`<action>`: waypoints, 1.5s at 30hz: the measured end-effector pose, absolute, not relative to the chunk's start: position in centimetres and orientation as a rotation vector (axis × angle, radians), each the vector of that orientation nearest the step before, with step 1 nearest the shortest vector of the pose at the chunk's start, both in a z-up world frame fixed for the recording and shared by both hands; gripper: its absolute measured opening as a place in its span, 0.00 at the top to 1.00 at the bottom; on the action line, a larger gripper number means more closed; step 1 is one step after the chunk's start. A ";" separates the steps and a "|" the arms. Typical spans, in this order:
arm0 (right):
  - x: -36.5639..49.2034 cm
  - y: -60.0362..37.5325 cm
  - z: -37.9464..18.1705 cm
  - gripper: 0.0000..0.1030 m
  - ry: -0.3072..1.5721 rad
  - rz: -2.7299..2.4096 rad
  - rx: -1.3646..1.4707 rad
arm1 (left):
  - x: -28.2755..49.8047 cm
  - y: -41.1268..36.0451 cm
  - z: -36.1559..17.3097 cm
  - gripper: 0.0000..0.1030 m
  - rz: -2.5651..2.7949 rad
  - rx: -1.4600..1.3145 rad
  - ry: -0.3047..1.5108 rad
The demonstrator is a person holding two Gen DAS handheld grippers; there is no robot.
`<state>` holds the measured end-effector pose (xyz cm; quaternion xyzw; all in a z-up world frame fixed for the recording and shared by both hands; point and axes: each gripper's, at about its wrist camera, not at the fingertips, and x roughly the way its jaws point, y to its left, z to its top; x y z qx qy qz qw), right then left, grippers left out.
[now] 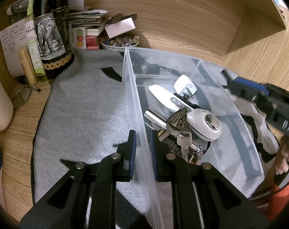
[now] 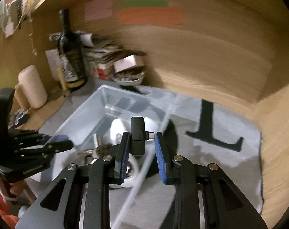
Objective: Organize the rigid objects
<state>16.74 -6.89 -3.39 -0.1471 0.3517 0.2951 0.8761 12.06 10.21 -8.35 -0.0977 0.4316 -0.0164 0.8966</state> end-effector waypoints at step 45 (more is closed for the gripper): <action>11.2 -11.0 -0.4 0.13 0.590 0.623 -0.226 | 7.0 7.5 -1.3 0.07 0.021 -0.108 0.615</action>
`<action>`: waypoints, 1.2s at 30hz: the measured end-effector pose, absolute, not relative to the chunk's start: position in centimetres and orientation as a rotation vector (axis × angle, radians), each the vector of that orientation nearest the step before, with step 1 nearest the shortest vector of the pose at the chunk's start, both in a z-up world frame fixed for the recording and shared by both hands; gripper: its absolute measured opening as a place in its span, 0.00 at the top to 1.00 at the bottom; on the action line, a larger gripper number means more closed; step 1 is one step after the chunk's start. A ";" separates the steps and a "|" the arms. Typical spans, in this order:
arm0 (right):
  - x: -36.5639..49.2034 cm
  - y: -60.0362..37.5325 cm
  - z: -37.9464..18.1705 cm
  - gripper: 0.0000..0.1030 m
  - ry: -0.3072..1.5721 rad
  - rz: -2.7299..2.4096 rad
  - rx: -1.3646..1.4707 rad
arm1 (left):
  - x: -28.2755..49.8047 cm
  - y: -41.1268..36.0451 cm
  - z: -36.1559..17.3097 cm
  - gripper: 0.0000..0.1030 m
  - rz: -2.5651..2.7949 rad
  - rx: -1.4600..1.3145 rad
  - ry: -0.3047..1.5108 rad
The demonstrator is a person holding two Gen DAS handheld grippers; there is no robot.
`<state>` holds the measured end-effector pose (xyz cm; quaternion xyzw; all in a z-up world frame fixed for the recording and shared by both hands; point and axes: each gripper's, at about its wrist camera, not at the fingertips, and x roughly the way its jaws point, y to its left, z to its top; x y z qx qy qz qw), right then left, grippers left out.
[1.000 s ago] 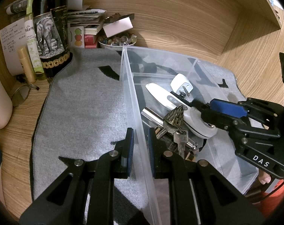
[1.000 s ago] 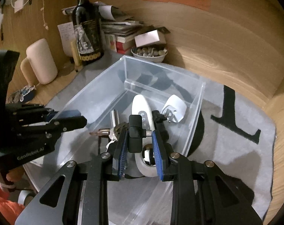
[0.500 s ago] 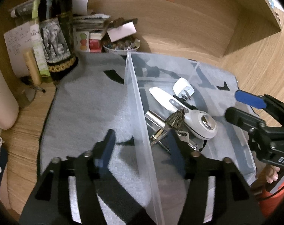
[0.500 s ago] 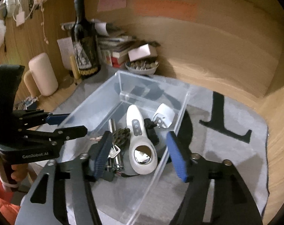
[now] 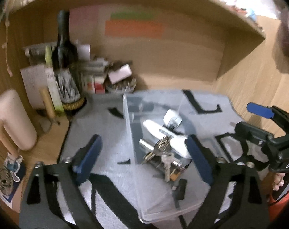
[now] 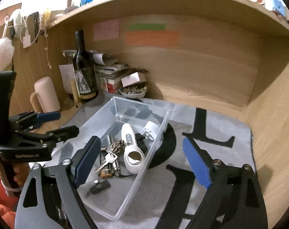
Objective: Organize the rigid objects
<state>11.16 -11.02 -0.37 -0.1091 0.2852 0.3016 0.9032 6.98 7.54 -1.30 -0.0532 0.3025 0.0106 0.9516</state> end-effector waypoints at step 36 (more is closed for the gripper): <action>4.9 -17.0 1.5 0.00 0.409 0.527 -0.121 | 0.4 2.3 2.2 0.01 0.006 -0.071 0.380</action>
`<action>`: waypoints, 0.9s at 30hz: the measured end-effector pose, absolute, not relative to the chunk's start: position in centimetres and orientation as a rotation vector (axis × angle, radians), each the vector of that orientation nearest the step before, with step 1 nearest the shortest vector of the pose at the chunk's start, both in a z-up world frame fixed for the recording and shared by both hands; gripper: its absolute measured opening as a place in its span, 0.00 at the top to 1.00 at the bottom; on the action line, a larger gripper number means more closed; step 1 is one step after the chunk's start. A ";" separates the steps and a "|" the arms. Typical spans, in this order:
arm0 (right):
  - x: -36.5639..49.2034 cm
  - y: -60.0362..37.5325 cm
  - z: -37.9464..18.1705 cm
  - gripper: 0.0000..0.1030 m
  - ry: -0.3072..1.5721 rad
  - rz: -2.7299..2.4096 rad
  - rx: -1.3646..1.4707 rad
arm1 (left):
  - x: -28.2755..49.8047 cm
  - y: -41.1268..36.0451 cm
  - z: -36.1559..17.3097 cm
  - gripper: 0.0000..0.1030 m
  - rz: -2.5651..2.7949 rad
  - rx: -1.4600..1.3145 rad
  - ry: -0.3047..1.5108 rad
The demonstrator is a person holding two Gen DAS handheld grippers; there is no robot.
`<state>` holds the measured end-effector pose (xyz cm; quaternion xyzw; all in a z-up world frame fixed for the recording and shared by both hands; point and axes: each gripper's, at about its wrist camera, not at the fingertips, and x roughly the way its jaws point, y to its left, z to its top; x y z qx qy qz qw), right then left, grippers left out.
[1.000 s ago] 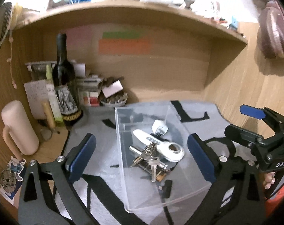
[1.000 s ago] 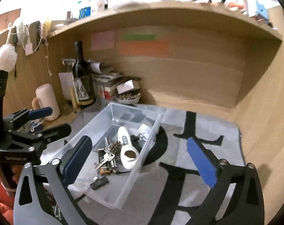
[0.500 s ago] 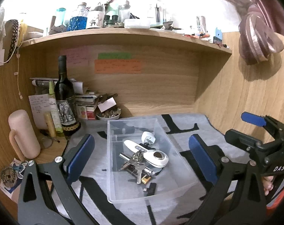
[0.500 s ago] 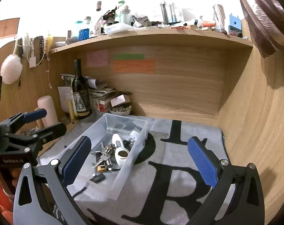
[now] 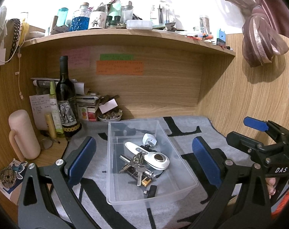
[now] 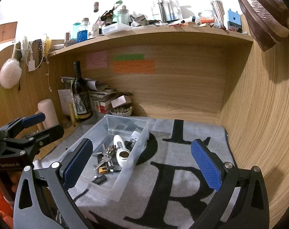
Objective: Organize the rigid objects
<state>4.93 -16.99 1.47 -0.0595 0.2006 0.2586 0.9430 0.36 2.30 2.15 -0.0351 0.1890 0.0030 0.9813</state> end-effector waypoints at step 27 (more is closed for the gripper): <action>4.8 -16.7 1.4 0.00 0.405 0.529 -0.122 | 0.2 2.3 2.1 0.01 0.012 -0.071 0.372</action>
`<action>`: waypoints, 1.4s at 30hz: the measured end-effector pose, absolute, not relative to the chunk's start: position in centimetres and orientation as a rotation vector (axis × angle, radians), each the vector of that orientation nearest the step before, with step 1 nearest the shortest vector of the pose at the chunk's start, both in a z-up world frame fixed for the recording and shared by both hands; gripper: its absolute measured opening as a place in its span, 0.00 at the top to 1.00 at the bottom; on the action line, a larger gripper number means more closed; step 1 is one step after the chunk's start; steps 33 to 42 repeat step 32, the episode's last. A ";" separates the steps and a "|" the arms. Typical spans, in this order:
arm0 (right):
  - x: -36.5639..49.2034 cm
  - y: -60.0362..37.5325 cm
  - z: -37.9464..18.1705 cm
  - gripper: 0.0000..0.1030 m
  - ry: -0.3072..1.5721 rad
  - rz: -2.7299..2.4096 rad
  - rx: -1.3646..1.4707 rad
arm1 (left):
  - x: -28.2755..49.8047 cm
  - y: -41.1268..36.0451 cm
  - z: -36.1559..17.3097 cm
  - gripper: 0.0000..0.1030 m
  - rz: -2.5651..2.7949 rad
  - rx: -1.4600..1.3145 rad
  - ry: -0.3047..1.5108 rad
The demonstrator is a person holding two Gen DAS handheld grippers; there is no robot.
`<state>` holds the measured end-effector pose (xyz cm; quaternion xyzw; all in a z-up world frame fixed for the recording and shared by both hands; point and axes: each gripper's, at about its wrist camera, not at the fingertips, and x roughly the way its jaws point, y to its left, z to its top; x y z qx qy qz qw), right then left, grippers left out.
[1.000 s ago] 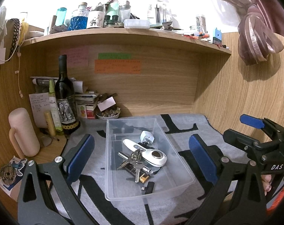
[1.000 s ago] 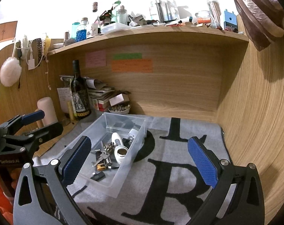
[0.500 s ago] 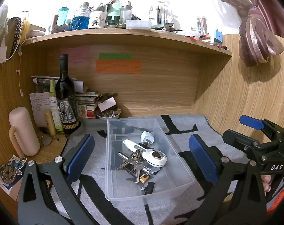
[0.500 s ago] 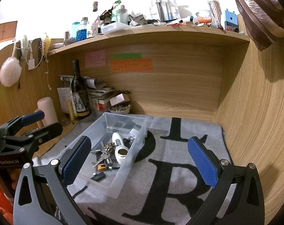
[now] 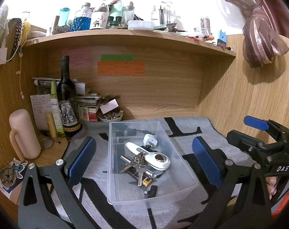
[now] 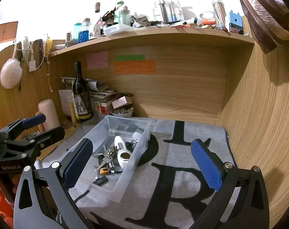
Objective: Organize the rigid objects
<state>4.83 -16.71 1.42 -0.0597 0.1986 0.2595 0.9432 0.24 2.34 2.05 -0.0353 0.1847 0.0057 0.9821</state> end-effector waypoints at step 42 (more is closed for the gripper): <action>5.5 -16.6 1.6 0.00 0.405 0.532 -0.119 | 0.8 2.4 1.7 0.01 0.006 -0.076 0.377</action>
